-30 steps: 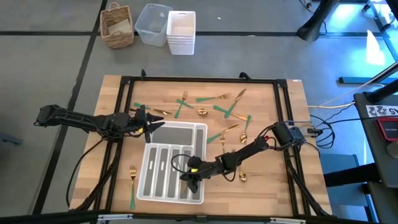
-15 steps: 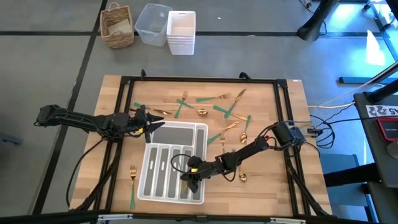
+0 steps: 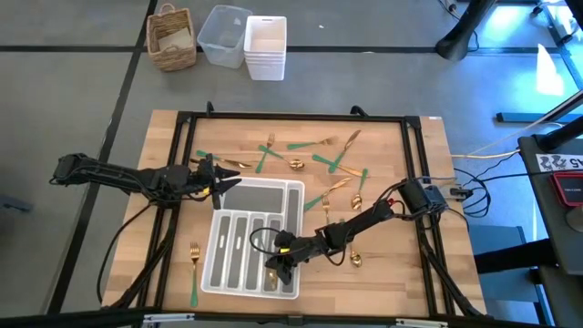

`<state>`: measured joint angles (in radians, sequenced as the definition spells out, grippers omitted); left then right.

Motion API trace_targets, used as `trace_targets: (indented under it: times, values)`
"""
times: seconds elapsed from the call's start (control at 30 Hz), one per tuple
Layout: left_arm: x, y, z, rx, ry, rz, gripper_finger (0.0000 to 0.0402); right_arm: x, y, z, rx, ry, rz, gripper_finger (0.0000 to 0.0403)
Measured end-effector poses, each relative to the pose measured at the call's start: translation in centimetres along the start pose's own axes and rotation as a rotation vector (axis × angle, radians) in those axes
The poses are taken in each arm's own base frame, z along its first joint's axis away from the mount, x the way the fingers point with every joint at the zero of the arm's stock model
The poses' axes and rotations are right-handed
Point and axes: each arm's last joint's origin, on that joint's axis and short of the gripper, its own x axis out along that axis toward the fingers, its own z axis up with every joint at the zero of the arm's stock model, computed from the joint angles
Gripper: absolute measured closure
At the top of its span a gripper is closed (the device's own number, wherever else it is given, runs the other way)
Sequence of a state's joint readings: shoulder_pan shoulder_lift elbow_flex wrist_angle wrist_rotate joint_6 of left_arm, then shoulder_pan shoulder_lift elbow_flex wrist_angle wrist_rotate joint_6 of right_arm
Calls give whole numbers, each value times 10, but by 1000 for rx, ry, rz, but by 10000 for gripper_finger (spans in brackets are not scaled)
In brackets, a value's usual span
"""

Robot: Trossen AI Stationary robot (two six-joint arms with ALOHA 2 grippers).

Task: Sort silverware
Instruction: Put the spoon in the silverware tray, then put the fork in the silverware tray

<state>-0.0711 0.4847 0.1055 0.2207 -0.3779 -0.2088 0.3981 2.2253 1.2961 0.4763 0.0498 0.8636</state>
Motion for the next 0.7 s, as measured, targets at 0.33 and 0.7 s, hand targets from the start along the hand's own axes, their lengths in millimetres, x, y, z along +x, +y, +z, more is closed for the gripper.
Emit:
trace_targets:
  times: [0.33, 0.7]
  values:
    - [0, 0, 0, 0, 0, 0, 292, -3, 3, 3, -7, -2, 4, 285]
    - [-2, -3, 13, 50, -38, -50, 292, -24, 22, 21, -128, 3, -7, 312]
